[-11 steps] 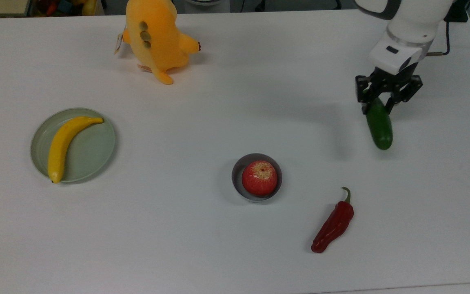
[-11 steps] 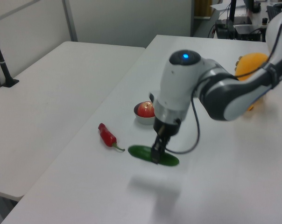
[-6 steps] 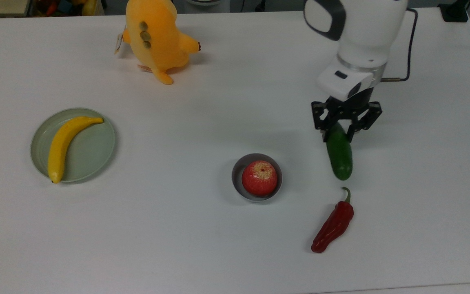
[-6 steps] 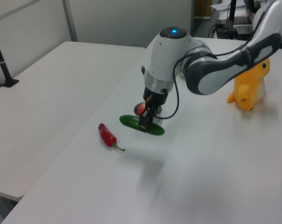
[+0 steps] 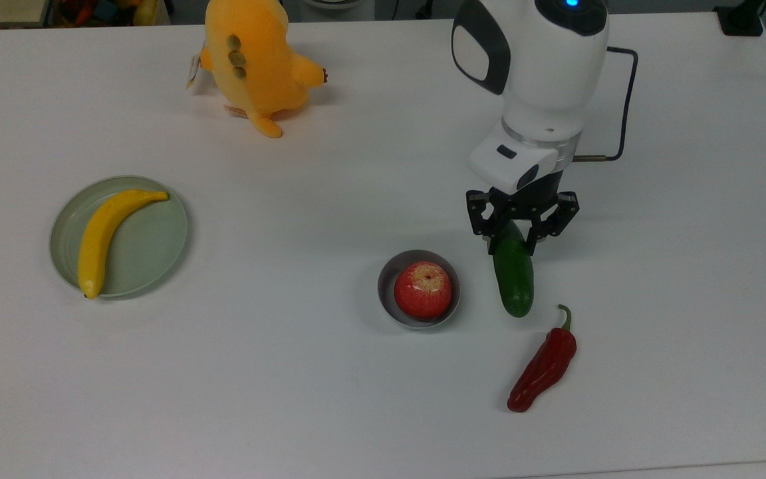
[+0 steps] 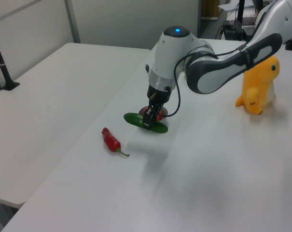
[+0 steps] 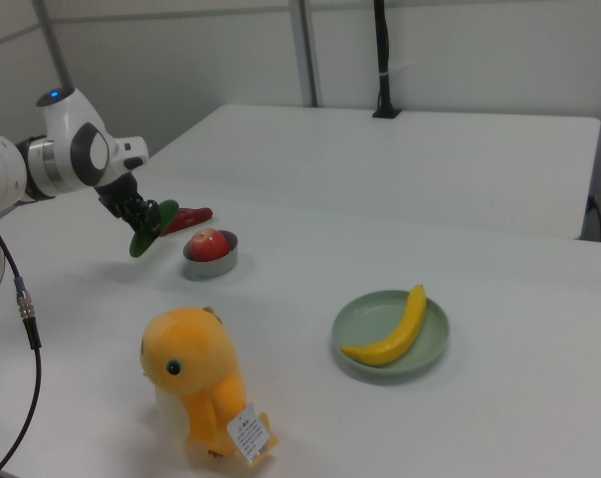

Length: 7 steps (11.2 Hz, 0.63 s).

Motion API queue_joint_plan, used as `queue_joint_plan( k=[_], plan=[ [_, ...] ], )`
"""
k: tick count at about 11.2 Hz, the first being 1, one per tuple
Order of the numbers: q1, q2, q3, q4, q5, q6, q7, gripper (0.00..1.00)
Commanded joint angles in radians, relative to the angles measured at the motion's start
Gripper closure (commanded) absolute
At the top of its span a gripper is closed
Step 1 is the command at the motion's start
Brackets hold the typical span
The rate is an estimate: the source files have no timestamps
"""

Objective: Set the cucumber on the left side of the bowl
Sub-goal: 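Carry the cucumber toward the metal bowl holding the apple, then lower the cucumber beside the bowl and open the gripper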

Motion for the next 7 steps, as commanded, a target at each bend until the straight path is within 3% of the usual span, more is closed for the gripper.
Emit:
queue_joint_plan(
  k=[1,7],
  plan=[
    [-0.006,0.054,0.01,-0.017,0.012,0.089,-0.021,1.0],
    [0.0,0.118,0.01,-0.008,0.013,0.192,0.008,0.97]
  ],
)
